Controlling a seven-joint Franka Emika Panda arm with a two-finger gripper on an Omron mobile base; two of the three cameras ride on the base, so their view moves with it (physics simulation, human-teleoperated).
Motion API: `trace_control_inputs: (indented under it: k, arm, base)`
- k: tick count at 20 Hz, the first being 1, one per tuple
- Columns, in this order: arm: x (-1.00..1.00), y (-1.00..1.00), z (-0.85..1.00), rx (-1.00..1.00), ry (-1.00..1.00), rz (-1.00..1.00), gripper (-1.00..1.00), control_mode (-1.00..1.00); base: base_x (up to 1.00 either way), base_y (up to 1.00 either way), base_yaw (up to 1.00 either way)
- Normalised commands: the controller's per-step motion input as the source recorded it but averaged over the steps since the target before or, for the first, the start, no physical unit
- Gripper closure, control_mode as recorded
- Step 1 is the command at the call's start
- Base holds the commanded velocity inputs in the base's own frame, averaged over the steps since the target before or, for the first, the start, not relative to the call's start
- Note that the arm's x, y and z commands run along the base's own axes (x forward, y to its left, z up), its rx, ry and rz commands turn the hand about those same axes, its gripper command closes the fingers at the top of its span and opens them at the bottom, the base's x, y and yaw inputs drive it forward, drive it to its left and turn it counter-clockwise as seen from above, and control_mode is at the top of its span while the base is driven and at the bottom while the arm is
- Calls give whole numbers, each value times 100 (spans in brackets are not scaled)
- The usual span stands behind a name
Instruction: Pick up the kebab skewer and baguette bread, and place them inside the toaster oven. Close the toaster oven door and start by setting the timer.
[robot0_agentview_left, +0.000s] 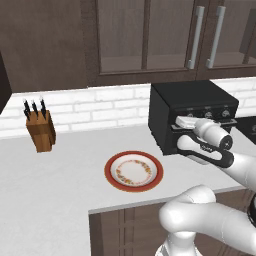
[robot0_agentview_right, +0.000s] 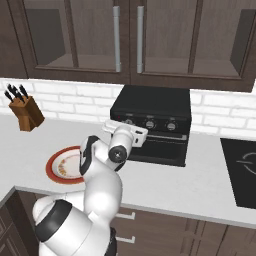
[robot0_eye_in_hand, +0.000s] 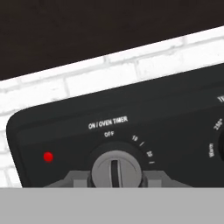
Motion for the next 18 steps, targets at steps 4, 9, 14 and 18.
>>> trace_control_inputs:
  k: [4,9,14,18]
  arm:
    - [-11,0,0,7,0,0,100,-100]
    - [-7,0,0,12,0,0,100,-100]
    - [0,0,0,14,0,1,100,-100]
    - [0,0,0,14,-1,0,100,-100]
  base:
    - [0,0,0]
    - [0,0,0]
    - [0,0,0]
    - [0,0,0]
